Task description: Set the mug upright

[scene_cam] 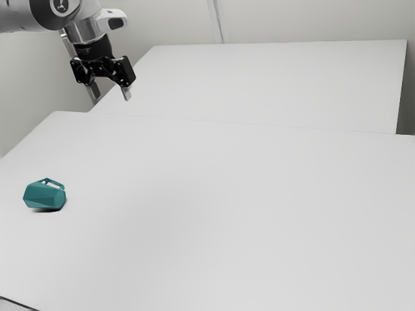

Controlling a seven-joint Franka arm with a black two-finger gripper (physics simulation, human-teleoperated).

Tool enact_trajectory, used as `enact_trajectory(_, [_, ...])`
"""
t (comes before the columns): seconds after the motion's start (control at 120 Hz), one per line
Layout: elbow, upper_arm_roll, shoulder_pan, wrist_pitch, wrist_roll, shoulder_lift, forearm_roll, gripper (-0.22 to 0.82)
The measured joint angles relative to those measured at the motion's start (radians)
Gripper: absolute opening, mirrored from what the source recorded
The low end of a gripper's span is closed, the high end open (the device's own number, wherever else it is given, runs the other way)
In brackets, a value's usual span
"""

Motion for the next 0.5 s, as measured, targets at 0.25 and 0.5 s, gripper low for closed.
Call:
enact_trajectory(0.25, [0.0, 0.002, -0.007, 0.003, -0.002, -0.002, 0.001, 0.58])
enact_trajectory(0.5, [-0.004, 0.006, 0.019, 0.0, 0.0, -0.005, 0.002, 0.58])
